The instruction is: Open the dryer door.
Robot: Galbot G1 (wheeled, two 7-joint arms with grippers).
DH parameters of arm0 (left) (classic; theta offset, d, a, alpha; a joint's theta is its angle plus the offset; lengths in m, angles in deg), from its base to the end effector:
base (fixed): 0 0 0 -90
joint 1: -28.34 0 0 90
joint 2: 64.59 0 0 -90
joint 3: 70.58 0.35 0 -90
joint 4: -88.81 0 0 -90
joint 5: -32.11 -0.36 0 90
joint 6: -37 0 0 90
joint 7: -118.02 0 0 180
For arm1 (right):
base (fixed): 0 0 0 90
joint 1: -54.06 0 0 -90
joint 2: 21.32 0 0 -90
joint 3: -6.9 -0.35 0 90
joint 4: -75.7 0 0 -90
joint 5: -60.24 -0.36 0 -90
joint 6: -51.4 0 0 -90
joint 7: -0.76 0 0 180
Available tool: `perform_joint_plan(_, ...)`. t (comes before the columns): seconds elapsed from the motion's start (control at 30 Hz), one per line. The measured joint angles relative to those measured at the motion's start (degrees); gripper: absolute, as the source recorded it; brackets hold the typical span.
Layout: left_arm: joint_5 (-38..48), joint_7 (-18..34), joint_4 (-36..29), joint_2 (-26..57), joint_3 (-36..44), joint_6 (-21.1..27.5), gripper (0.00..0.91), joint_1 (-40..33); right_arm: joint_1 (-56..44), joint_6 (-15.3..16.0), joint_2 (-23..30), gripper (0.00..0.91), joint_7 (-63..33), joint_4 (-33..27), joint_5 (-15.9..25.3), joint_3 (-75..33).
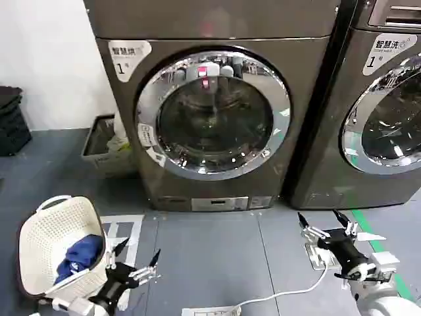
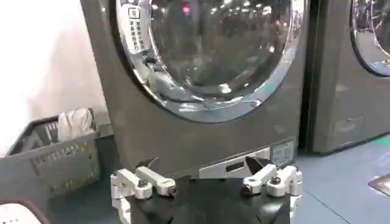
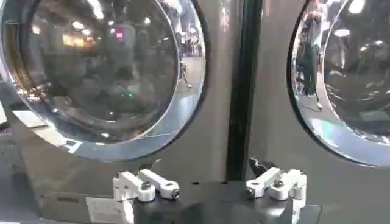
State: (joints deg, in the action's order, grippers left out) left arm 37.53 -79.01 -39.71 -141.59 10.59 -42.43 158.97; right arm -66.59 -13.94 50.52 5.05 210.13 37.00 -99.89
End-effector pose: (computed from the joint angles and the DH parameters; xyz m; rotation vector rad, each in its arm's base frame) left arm 0.1377 0.0704 -0.2669 -0.4425 -2.8713 -0.2154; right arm 0.1761 -0.1011 -0.1857 0.1316 -2.9903 0.0344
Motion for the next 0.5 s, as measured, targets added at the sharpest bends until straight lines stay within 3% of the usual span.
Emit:
perform_joint_plan(0.13,0.0,0.0,-0.1,0.1,0.0,0.1,0.907,-0.1,1.4,-0.1,-2.4,0.907,0.3,-0.3,-2.7,1.2)
perform_joint_plan(0.33,0.0,0.0,-0.6,0.1,0.1,0.3,0.907,0.0,4.0,-5.4,-6.9,0.907,-0.7,-2.6,-4.2,4.5)
perform_joint_plan(0.5,0.0,0.0,-1.1,0.0,0.2,0.6,0.907,0.2,7.2,-7.3,-11.2,0.907,0.5,-5.7,-9.3,7.7)
